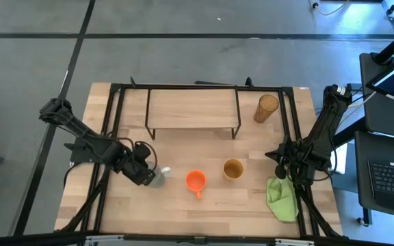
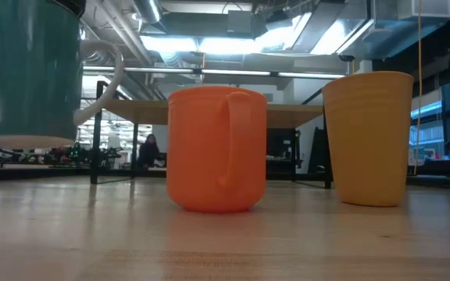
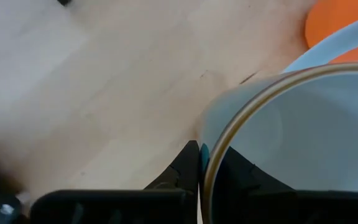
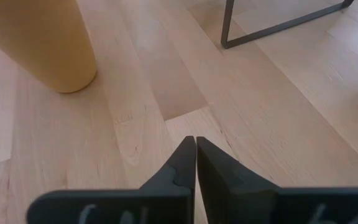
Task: Stack small to large cups/mugs on shelf
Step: Put the blue mug on the shelf
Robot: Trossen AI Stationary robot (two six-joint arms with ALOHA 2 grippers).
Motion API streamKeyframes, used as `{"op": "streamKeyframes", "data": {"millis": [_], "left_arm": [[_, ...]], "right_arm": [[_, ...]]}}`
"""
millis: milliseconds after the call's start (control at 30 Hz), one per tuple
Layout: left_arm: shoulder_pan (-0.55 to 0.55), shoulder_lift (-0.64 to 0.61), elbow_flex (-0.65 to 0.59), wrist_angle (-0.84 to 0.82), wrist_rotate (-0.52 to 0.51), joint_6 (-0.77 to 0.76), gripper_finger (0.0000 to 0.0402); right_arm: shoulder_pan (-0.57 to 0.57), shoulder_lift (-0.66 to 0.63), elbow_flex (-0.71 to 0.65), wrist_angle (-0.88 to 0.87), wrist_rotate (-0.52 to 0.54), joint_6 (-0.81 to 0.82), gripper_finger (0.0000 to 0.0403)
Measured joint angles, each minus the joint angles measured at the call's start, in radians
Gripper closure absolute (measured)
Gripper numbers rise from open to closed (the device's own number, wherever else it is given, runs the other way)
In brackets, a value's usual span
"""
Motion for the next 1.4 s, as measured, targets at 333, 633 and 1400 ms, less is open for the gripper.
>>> {"op": "streamKeyframes", "data": {"millis": [333, 633, 1400], "left_arm": [[-0.035, 0.037, 0.009, 0.048, 0.037, 0.055, 0.0381], [-0.056, 0.164, 0.008, 0.041, 0.112, 0.051, 0.0381], [-0.057, 0.189, 0.101, 0.011, -0.021, 0.056, 0.0326]], "right_arm": [[0.0, 0.0, 0.0, 0.0, 0.0, 0.0, 0.0386], [0.0, 0.0, 0.0, 0.0, 0.0, 0.0, 0.0386], [0.0, 0.0, 0.0, 0.0, 0.0, 0.0, 0.0386]]}}
